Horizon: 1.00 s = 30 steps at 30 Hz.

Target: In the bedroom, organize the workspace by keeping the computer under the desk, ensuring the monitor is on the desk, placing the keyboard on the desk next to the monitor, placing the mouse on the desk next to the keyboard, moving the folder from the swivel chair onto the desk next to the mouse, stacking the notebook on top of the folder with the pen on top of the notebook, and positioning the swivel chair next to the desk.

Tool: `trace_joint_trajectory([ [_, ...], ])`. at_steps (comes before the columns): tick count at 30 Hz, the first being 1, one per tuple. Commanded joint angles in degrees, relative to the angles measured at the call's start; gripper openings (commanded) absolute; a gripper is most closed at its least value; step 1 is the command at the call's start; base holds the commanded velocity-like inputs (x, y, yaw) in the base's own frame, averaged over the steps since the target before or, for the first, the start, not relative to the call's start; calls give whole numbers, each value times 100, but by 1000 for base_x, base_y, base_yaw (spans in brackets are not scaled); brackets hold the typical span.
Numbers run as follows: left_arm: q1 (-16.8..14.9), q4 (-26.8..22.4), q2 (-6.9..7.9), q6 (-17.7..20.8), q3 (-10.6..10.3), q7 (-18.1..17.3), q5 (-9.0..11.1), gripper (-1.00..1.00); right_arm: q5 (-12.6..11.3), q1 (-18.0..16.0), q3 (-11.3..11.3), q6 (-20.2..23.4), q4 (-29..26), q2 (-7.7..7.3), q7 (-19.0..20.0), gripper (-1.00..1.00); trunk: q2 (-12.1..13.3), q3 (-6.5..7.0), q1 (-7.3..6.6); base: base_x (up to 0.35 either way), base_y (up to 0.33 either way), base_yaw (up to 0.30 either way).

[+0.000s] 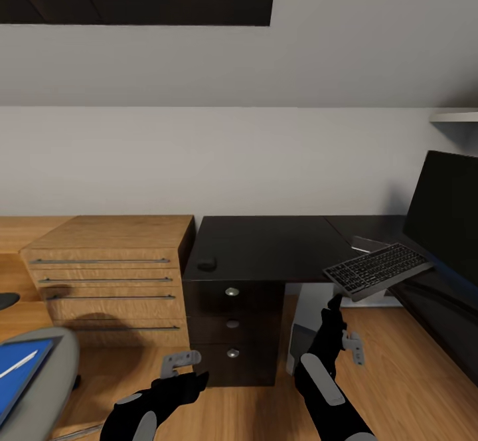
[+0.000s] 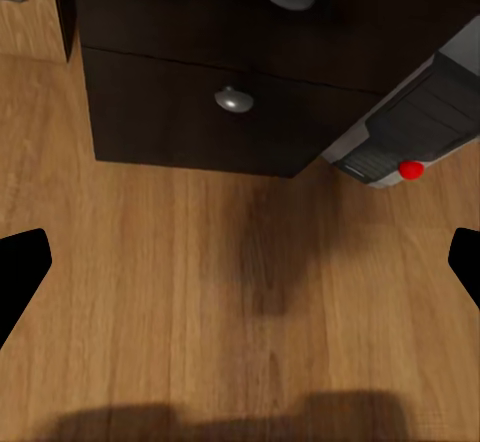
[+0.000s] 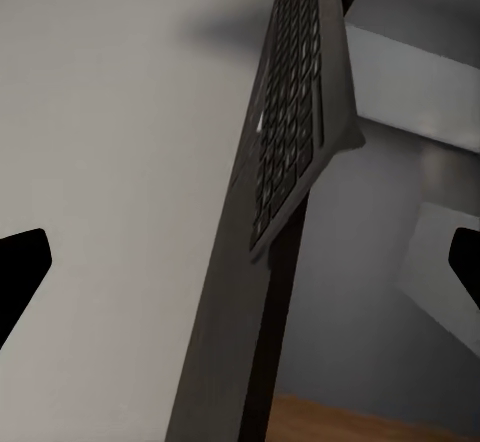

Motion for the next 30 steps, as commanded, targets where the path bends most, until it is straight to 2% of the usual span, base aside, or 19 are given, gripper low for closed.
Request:
trace_joint_trajectory([
  [1,-3,-6,0,22,-5,53,59,100,-58,-5,14,-22,1,-2,42,100,-3,-6,0,94,0,0],
  [12,-1,12,-9,40,-11,52,64,100,-48,-2,-3,-12,7,-45,11,100,-3,-6,0,96,0,0],
  [19,-2,25,-9,35,-13,52,58,100,-60,-4,-30,196,5,-114,-22,100,-3,-6,0,38,-37,0],
  [30,-1,79,-9,40,-11,52,65,100,-67,-4,-39,289,-1,-220,-276,100,-3,-6,0,41,-49,0],
])
